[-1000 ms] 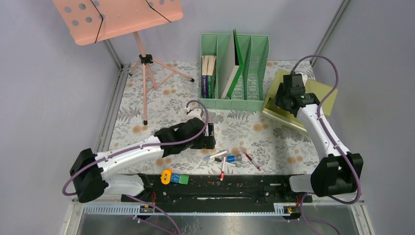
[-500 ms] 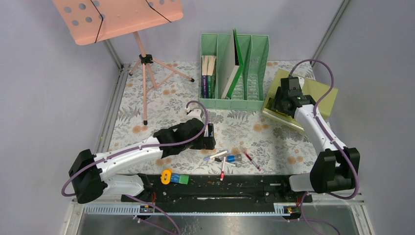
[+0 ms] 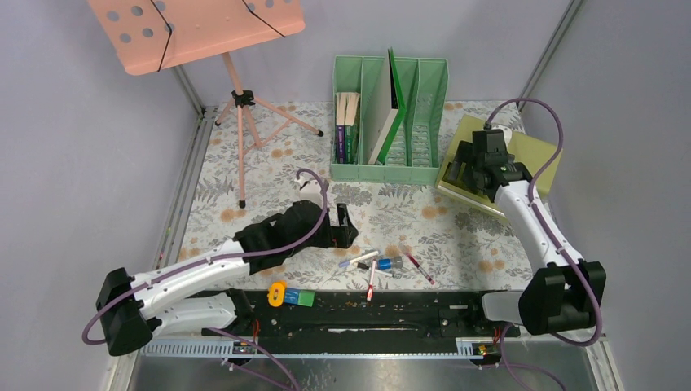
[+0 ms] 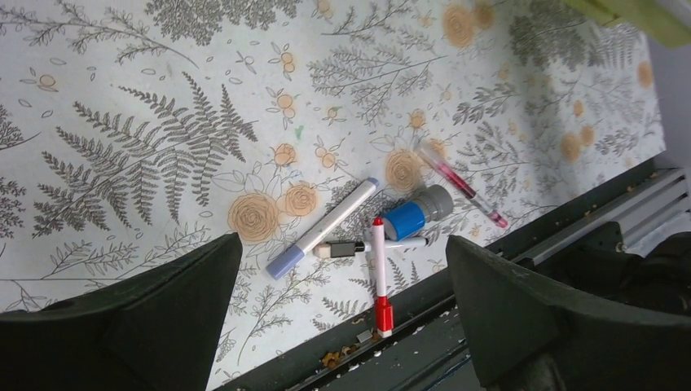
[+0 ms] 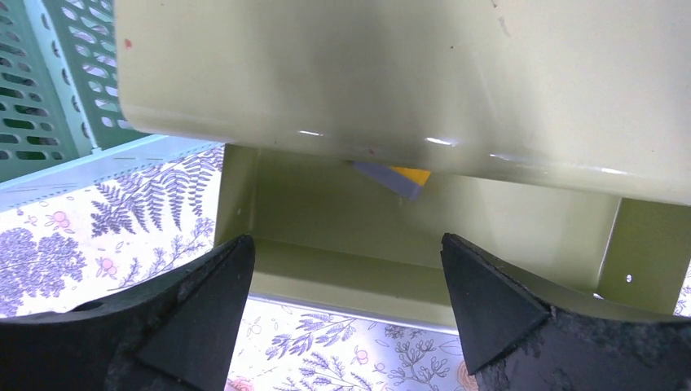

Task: Organize the desk
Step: Place the stationery in the drawer.

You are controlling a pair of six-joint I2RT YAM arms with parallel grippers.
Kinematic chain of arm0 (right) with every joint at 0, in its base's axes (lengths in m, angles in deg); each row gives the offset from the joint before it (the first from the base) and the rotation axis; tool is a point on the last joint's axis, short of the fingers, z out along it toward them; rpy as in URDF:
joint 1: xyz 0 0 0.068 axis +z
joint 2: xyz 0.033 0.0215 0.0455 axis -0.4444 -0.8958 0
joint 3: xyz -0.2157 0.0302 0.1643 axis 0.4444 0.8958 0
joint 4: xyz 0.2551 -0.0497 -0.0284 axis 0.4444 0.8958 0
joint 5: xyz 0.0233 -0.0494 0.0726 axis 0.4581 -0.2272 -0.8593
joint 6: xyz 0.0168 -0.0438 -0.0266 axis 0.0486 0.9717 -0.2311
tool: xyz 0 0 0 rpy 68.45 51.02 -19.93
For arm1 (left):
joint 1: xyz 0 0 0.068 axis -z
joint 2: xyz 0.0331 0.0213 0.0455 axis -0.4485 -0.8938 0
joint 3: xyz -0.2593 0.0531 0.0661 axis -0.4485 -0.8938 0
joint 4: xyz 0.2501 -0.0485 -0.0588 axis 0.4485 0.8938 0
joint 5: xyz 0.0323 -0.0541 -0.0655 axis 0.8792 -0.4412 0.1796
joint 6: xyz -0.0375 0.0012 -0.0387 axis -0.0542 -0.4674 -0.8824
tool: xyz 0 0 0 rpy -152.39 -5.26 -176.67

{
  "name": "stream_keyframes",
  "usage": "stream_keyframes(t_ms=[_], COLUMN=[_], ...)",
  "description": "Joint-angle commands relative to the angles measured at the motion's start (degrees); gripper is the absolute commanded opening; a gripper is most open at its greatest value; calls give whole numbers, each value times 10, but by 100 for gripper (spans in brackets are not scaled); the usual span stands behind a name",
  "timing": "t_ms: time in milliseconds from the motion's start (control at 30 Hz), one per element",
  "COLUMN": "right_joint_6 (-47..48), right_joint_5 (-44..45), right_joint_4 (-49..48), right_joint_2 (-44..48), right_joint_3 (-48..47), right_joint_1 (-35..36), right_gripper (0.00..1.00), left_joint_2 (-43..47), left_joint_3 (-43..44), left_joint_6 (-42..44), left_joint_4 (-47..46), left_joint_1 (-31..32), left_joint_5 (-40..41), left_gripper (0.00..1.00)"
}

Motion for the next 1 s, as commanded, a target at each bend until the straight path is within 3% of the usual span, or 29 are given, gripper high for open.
stream_keyframes(t_ms=[0,567,967], right_joint_6=[5,-43,-73], right_joint_5=[-19,-193,-295], right_joint_4=[5,59,101], right_joint_2=[33,168,188], right_joint_3=[-4,71,153], right_joint_1=[-3,-3,0], right_gripper=[92,93,95], left_joint_2=[33,32,-9], left_joint_3=[-16,-48,-35], left_joint_6=[12,-15,-27], left_joint_4=[-58,-79,-54], left_joint_1=[3,2,2], left_joint_5=[-2,-5,-9], left_gripper=[99,99,99])
